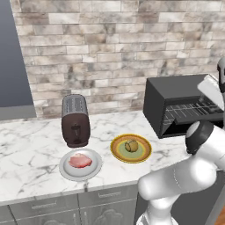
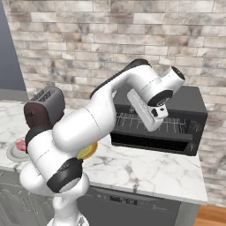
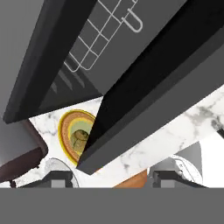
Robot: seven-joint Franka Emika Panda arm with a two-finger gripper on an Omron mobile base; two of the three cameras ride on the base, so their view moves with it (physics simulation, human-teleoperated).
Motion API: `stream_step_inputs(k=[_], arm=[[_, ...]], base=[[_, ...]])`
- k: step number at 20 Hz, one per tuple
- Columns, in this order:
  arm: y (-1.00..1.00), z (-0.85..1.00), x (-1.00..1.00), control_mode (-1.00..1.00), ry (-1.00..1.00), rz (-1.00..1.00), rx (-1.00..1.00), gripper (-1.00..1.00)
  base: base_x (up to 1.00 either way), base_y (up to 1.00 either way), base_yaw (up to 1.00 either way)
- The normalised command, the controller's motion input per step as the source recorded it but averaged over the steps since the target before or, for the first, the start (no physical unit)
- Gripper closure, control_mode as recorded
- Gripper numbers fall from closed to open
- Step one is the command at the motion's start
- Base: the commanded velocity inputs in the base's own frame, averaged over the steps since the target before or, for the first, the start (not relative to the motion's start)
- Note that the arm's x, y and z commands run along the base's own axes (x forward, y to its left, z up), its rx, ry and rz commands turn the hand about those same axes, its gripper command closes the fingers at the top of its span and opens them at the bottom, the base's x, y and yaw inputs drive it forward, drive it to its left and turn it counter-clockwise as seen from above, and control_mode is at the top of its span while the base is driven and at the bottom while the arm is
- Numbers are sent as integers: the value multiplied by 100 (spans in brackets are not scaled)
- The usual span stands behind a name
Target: Open the toaster oven door. Place the bread on the top rack in the toaster oven and place the steak on the bottom rack.
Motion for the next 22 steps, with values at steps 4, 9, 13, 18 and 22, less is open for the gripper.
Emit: stream_step_inputs(k=[4, 9, 13, 18, 22], arm=[[0, -1, 2, -100, -12, 37, -28, -100], [0, -14, 12, -100, -13, 33, -24, -100], [-3, -26, -2, -100, -16, 29, -8, -100], [-4, -29, -6, -100, -18, 26, -3, -100], [0, -24, -2, -100, -10, 25, -6, -100]], base=[[0, 0, 0], [0, 0, 0], [0, 0, 0], [0, 0, 0], [0, 0, 0]])
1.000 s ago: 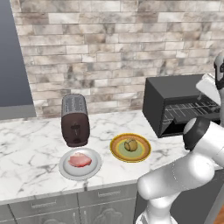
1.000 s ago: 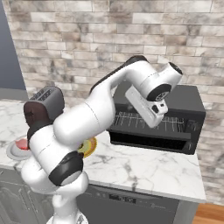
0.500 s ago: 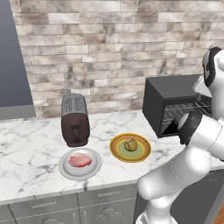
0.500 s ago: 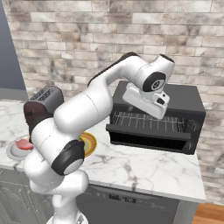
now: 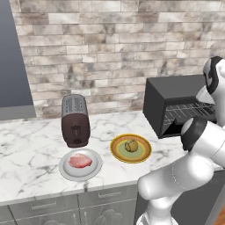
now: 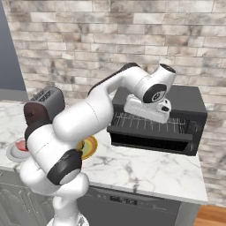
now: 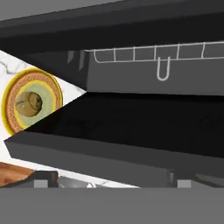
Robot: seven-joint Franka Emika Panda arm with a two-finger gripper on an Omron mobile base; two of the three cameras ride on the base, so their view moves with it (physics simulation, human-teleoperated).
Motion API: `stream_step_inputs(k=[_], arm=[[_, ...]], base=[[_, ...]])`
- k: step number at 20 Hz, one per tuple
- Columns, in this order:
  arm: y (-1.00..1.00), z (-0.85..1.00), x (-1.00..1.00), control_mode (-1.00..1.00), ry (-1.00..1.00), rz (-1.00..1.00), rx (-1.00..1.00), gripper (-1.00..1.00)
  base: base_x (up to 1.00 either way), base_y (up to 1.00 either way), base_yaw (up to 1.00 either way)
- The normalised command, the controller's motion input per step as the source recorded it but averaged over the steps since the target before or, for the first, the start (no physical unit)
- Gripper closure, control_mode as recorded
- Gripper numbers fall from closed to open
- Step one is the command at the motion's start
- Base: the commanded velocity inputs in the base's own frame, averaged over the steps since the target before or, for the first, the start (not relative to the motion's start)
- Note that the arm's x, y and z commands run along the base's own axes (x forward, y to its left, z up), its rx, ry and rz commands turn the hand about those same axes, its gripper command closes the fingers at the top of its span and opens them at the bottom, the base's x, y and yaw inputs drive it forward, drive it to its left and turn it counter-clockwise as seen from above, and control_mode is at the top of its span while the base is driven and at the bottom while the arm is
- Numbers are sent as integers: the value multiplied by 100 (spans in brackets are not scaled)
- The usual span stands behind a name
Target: Open the toaster oven door. Place the bread on the top rack in the toaster oven and place the steak on the bottom rack.
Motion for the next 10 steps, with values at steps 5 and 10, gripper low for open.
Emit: stream_step_inputs(k=[5, 10], arm=[[2, -28, 0, -100, -6, 27, -10, -100], [0, -25, -6, -100, -4, 27, -8, -100]], base=[[0, 0, 0], [0, 0, 0]])
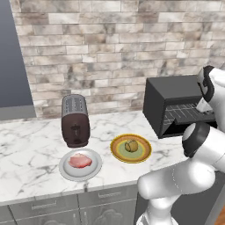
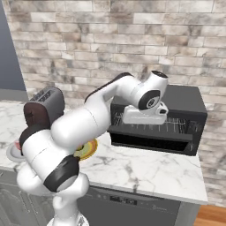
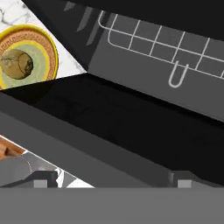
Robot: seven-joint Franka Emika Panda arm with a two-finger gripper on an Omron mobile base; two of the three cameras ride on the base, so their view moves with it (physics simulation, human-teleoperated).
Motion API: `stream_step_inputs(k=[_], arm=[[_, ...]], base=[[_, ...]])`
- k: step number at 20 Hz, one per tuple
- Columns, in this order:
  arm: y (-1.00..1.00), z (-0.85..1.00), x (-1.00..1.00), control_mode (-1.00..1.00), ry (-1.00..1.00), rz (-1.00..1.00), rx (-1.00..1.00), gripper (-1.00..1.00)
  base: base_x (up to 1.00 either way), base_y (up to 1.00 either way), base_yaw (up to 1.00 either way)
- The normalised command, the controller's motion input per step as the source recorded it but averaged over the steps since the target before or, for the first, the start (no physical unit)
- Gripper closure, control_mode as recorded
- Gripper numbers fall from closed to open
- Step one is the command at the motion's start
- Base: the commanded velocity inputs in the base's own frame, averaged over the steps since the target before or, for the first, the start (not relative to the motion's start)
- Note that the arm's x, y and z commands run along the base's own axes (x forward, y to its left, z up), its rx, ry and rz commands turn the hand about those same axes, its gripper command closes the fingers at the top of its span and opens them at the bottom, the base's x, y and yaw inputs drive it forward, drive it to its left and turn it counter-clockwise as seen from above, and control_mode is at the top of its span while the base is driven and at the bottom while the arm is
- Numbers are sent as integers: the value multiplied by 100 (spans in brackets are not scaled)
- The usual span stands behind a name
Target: Open the toaster oven door. Place the bread on the top rack in the toaster oven and place the steak on the bottom rack.
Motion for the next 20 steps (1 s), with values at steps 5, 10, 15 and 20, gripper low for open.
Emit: stream_step_inputs(k=[5, 10, 15, 20], arm=[[0, -21, -6, -100, -7, 23, -3, -100], [0, -4, 4, -100, 0, 10, 0, -100], [0, -15, -1, -100, 4, 2, 0, -100], [0, -41, -9, -100, 15, 2, 0, -100]], base=[[0, 0, 0], [0, 0, 0], [0, 0, 0], [0, 0, 0]])
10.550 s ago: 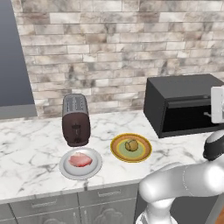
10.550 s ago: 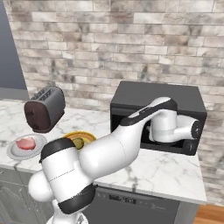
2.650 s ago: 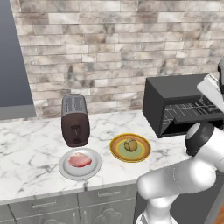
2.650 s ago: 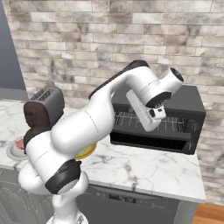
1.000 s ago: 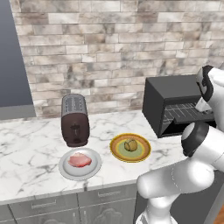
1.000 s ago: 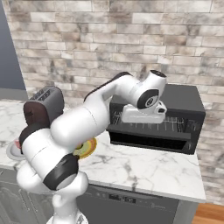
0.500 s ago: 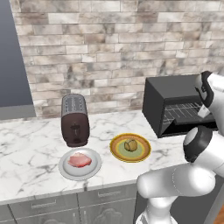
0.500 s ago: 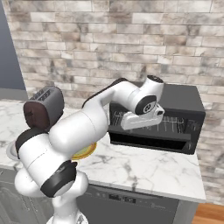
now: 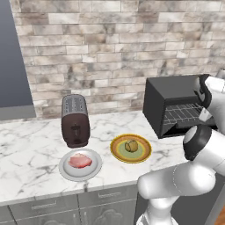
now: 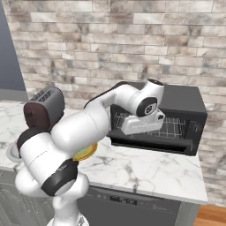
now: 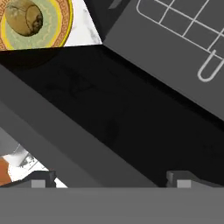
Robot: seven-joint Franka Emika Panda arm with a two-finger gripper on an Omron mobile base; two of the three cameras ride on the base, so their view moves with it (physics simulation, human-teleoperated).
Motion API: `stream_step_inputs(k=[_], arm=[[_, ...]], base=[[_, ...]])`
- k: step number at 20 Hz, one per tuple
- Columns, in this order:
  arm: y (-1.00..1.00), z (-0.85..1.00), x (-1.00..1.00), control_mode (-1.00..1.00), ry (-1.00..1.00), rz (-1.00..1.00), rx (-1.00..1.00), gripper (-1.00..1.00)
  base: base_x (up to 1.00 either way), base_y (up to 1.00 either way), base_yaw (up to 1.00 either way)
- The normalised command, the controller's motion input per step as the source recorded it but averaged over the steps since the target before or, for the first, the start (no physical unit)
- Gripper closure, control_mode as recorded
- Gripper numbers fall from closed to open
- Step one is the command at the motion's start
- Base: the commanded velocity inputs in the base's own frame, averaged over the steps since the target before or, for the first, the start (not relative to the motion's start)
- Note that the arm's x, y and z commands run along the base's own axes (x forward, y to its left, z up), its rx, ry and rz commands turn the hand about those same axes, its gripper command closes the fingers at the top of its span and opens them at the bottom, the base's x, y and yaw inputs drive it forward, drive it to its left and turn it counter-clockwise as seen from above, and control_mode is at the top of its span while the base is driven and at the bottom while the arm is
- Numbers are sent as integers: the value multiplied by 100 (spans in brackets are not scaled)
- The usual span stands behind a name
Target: Open the toaster oven door. Place the bread on the top rack in the toaster oven and place the steak on the bottom rack.
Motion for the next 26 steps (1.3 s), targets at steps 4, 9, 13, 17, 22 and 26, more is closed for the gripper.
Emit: stream_step_inputs(k=[4, 9, 13, 17, 22, 26], arm=[[0, -33, -19, -100, 10, 1, 0, -100], [0, -38, -40, -100, 1, 0, 0, -100], [0, -41, -43, -100, 0, 0, 0, -100], [0, -50, -43, -100, 0, 0, 0, -100], [-2, -36, -22, -100, 7, 0, 2, -100], [0, -32, -16, -100, 5, 0, 1, -100]], base=[[0, 0, 0], [0, 0, 0], [0, 0, 0], [0, 0, 0], [0, 0, 0], [0, 0, 0]])
